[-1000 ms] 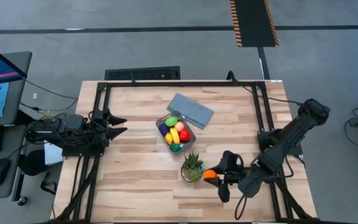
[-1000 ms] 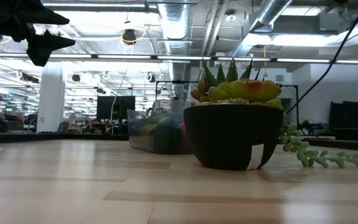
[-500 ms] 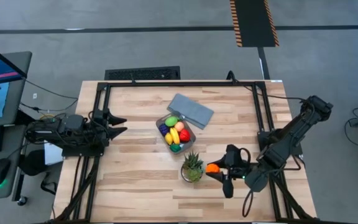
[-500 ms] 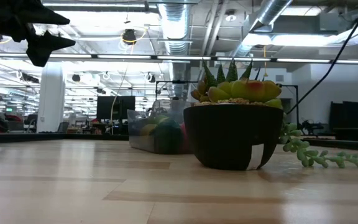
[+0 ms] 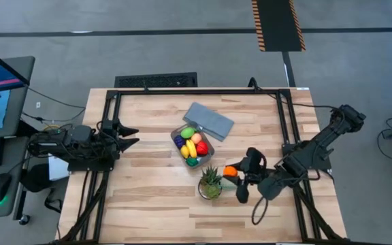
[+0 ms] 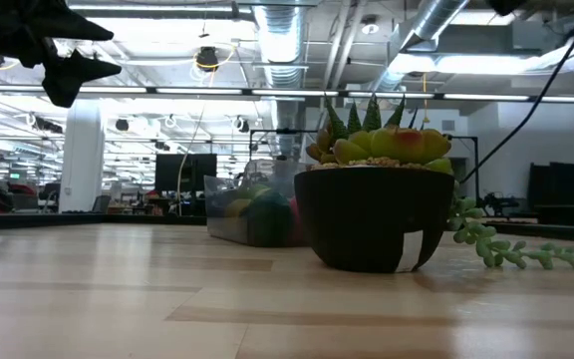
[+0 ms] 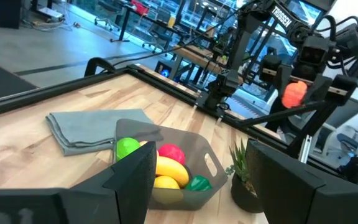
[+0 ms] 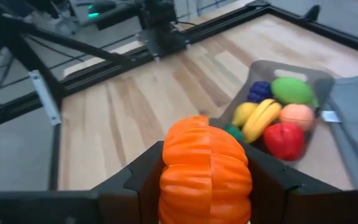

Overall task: Pick and placing Produce into tupperware
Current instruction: Put the orange pumpkin into the black bin

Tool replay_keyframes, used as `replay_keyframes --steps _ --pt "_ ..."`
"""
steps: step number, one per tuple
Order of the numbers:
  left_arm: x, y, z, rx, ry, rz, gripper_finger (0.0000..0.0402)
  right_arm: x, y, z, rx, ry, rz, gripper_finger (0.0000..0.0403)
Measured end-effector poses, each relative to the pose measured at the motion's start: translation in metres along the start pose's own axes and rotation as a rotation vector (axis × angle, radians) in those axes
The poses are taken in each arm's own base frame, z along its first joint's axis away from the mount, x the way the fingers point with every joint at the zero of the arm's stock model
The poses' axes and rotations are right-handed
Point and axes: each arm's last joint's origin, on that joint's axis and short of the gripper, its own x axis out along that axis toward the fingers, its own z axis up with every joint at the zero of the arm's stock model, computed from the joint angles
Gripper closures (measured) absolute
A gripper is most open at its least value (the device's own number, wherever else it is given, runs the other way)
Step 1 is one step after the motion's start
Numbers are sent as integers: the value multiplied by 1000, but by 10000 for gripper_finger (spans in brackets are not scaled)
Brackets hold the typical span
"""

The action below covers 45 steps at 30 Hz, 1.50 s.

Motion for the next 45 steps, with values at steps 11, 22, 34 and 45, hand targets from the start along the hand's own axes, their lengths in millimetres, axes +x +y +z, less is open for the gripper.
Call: replay_keyframes --steps 11,22,34,45 --pt "0 0 0 1 0 0 168 7 -22 13 -18 -25 -61 208" --pt "0 0 0 16 3 1 168 16 -45 29 -37 -48 -133 207" --pt "0 0 0 25 4 2 168 35 -68 47 -56 -47 -133 206" --pt "0 0 0 28 4 2 168 50 -93 71 -62 -100 -99 207"
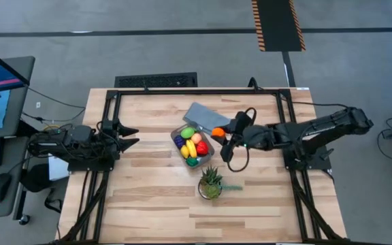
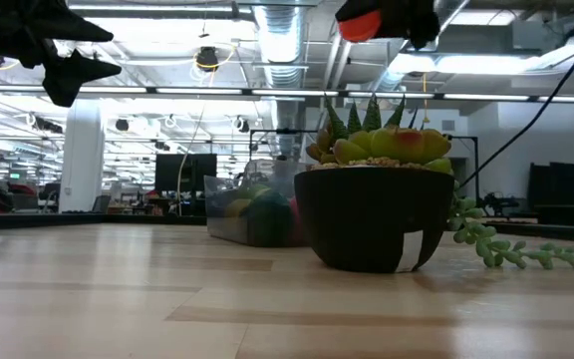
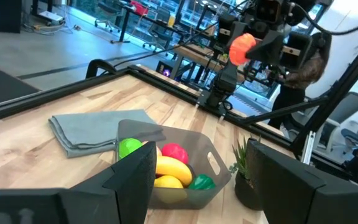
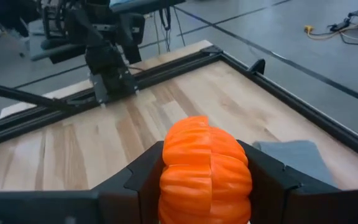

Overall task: Pick and placing Produce into tupperware
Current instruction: Put the orange pumpkin into the black bin

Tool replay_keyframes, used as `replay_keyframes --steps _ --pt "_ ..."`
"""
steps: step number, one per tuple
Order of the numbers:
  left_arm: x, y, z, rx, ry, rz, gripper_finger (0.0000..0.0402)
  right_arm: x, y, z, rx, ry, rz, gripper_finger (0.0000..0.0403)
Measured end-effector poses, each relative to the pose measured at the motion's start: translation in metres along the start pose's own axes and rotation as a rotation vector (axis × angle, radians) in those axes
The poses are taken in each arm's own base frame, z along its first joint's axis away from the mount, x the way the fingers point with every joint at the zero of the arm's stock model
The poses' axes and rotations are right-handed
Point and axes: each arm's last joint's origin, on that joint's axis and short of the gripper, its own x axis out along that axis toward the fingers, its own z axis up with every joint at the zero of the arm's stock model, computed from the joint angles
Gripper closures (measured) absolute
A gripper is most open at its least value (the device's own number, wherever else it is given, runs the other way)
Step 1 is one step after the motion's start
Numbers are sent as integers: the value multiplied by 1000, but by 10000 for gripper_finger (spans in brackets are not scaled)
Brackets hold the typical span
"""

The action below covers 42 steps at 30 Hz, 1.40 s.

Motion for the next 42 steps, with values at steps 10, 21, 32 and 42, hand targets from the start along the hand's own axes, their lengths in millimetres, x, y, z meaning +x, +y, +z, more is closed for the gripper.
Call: replay_keyframes --steps 10,21,32,42 --pt "0 0 0 7 -1 -1 168 23 -20 5 33 -42 100 207" --pt "0 0 0 12 1 1 168 45 -31 -30 160 -119 230 205" --pt "0 1 0 6 -11 23 168 100 -32 -63 250 -64 368 206" --pt "0 1 0 -9 -7 27 168 135 -34 -97 347 26 460 206"
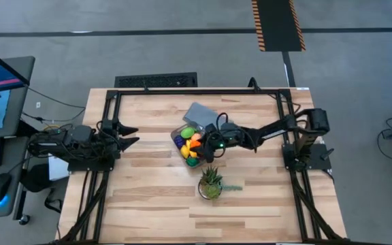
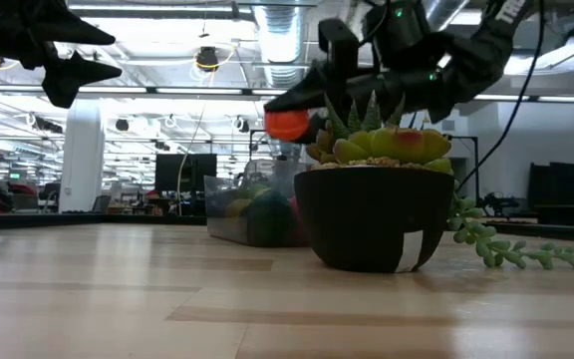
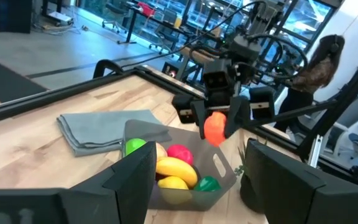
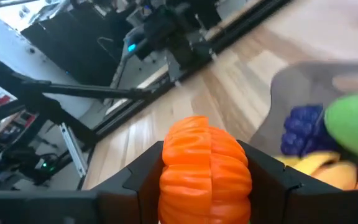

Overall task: Pick and placing Produce into tupperware
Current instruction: Put the orange pumpkin into the black bin

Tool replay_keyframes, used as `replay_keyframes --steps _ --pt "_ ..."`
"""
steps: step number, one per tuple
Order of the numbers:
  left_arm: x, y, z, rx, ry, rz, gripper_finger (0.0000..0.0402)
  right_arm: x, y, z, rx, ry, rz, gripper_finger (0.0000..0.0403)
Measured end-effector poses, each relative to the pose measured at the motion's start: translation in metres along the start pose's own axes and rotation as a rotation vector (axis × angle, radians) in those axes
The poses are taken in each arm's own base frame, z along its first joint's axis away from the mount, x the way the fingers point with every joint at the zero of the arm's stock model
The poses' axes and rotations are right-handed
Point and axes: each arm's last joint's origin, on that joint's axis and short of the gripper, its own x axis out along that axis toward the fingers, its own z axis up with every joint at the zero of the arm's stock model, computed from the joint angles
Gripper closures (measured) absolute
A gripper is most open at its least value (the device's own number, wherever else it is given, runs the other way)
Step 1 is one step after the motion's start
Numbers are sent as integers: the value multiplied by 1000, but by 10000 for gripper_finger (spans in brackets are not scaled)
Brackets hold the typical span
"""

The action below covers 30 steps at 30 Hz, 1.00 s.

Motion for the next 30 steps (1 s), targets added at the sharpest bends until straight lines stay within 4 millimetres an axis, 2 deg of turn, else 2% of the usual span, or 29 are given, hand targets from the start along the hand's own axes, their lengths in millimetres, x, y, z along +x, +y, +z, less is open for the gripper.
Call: replay_keyframes --steps 8,11,23,30 --pt "0 1 0 2 -2 20 168 11 -10 -18 101 71 74 205" --pt "0 1 -1 3 0 21 168 12 -10 -18 111 56 91 206" --pt "0 1 -1 3 0 21 168 12 -11 -23 73 112 56 198" --pt "0 1 -1 3 -2 26 168 11 -4 -26 9 98 2 187"
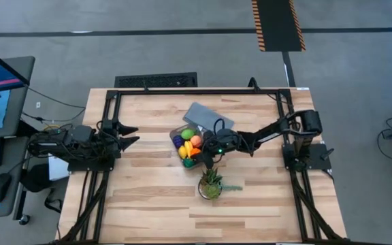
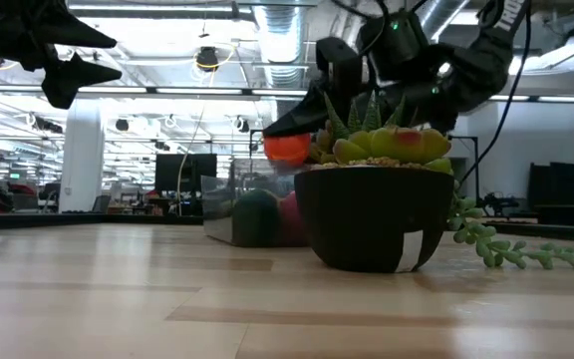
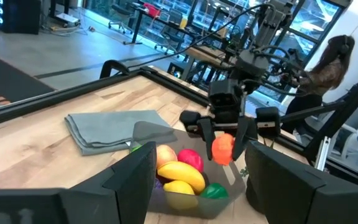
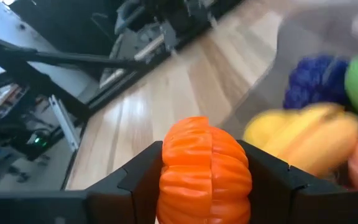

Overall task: Pick and placing Produce into tupperware
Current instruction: Put the orange pumpkin into the black bin

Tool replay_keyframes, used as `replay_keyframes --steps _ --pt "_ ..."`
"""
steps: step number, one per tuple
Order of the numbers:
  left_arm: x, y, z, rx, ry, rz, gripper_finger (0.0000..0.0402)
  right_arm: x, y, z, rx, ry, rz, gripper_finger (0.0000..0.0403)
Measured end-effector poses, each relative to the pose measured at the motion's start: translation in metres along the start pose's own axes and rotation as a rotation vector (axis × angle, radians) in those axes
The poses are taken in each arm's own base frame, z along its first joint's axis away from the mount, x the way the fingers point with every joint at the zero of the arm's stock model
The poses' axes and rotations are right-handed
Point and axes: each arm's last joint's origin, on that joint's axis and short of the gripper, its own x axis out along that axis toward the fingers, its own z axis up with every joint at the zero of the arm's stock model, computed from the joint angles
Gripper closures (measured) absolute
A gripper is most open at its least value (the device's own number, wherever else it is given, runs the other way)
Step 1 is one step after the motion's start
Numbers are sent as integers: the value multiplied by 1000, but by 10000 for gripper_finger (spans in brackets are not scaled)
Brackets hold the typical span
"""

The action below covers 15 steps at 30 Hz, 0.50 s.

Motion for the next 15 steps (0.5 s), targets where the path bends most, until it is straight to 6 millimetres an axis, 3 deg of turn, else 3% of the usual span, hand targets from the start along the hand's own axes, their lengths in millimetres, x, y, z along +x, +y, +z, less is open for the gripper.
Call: replay_keyframes --steps 5,15 --pt "0 0 0 0 -1 2 168 -9 11 7 -78 -19 -64 195" --pt "0 0 1 5 -14 18 168 -17 9 11 -91 32 -118 182"
